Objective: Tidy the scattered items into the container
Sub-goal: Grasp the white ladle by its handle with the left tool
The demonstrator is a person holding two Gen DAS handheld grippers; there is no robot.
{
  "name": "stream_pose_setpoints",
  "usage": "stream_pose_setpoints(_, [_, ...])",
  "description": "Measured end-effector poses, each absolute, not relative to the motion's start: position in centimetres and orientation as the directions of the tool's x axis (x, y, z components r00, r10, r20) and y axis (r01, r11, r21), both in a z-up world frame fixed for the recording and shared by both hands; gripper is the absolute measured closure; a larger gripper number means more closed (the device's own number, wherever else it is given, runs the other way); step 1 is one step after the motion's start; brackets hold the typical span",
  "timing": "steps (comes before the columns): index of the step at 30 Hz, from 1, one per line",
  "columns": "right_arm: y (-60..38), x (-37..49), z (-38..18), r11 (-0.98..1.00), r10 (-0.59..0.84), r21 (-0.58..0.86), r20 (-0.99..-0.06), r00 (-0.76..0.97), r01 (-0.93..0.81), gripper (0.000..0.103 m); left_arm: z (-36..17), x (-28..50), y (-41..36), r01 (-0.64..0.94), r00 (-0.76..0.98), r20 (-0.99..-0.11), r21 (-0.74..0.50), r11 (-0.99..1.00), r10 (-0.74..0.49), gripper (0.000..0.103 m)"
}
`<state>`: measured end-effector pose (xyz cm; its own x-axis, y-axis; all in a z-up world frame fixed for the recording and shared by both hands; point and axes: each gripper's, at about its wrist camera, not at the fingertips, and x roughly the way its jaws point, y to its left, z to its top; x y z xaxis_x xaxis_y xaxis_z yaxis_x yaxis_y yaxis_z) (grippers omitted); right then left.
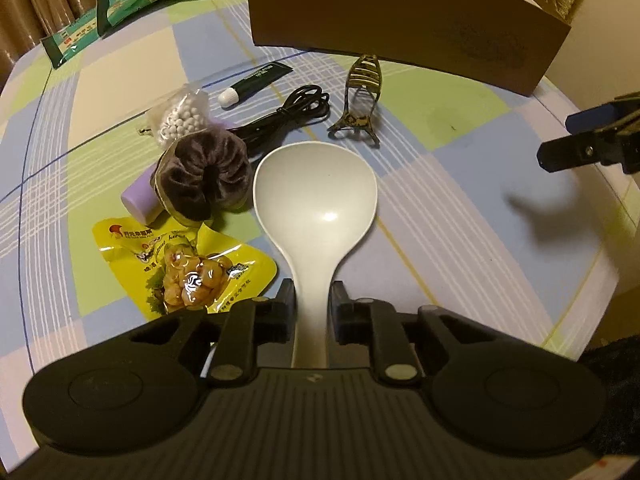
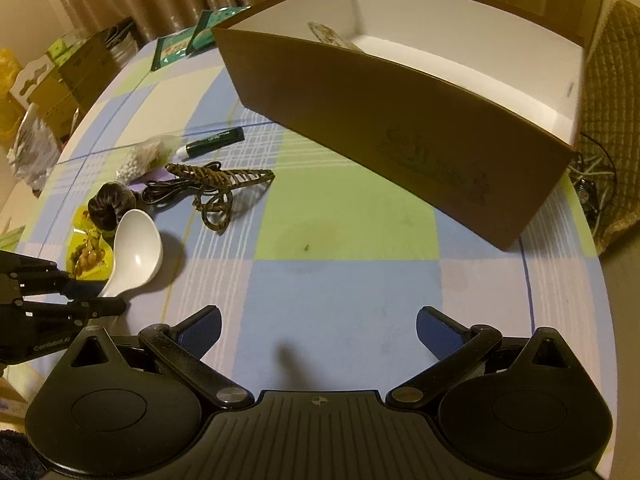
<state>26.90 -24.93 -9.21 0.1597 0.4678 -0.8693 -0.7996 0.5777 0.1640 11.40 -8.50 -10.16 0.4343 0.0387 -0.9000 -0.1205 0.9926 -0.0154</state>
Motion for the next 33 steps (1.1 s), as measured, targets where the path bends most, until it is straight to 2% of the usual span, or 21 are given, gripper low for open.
stream_pose_setpoints(5, [-24.3, 27.3, -9.4, 0.552, 0.477, 0.173, -0.868, 0.138, -0.816, 0.002, -9.7, 11.1, -8.5, -0.162, 0.443, -0.896, -0.053, 0.985, 0.025, 0.089])
stream_pose_setpoints(16, [-21.5, 26.3, -10.1, 0.475, 0.536, 0.205, -0.839, 0.096, -0.856, 0.002, -6.4, 9.7, -8.1, -0.195, 0.515, -0.855, -0.049, 0.980, 0.060, 0.090])
stream_pose_setpoints(26, [-18.5, 25.5, -10.4, 0.446, 0.630, 0.224, -0.766, 0.126, -0.866, 0.003, -4.0, 9.0, -6.5, -0.223, 0.565, -0.819, -0.036, 0.974, 0.099, 0.090])
stream_pose_setpoints(29, [-17.3, 25.4, -10.8, 0.445, 0.642, 0.245, -0.758, 0.116, -0.861, 0.016, -3.8, 9.1, -5.9, -0.229, 0.569, -0.816, -0.032, 0.973, 0.107, 0.090])
stream_pose_setpoints(32, [-16.2, 25.1, -11.4, 0.451, 0.649, 0.258, -0.752, 0.115, -0.854, 0.022, -3.6, 9.3, -5.2, -0.235, 0.573, -0.812, -0.033, 0.971, 0.112, 0.090])
stream_pose_setpoints(33, [-15.7, 24.9, -11.6, 0.456, 0.645, 0.251, -0.754, 0.123, -0.854, 0.028, -3.5, 9.3, -4.9, -0.236, 0.575, -0.811, -0.033, 0.971, 0.112, 0.090])
